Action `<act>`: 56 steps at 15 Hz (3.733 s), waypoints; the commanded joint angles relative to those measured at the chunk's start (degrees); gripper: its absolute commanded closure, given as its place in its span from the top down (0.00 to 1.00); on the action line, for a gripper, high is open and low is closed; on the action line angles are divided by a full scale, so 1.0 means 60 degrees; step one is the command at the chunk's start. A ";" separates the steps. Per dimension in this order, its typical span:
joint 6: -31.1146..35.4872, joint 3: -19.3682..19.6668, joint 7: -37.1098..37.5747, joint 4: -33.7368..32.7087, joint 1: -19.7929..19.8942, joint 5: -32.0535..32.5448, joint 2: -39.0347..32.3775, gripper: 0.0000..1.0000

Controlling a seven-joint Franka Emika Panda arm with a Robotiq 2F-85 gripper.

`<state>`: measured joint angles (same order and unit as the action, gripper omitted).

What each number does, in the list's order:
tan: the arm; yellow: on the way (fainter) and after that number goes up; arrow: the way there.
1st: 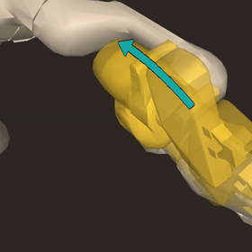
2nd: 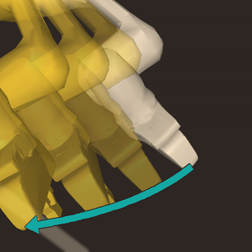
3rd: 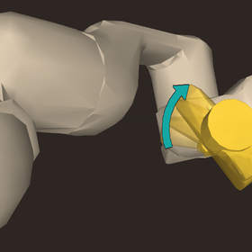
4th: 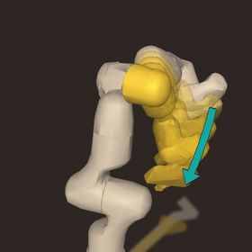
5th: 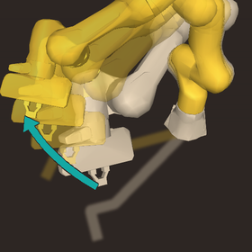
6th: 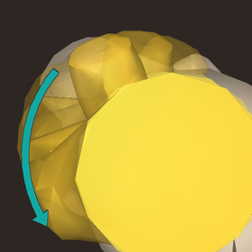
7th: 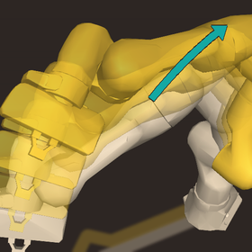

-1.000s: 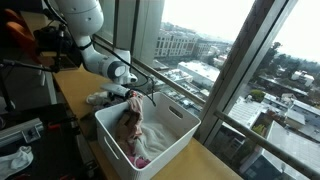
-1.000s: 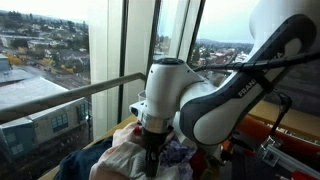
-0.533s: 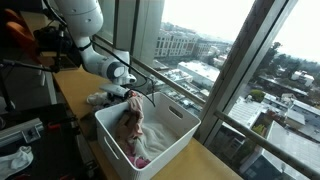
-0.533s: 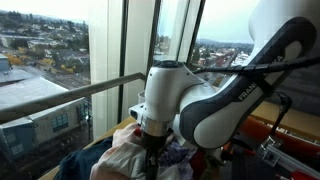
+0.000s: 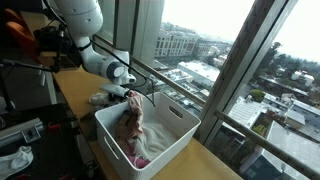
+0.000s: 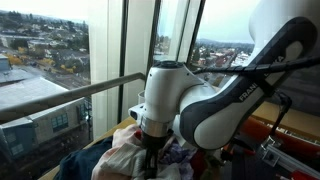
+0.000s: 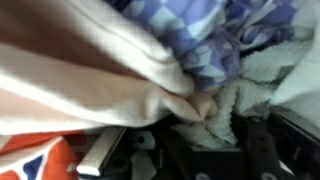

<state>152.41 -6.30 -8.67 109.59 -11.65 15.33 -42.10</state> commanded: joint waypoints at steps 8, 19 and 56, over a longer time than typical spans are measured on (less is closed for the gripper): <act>-0.0211 0.0356 0.0155 0.1040 -0.0117 0.0195 0.1629 0.00; -0.1106 0.0901 0.0191 0.2732 0.0504 0.0606 0.5660 0.00; -0.5736 0.1493 -0.0318 -0.0467 0.2899 0.1830 0.9709 0.00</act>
<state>117.03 3.75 -11.78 103.57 6.78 24.75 14.92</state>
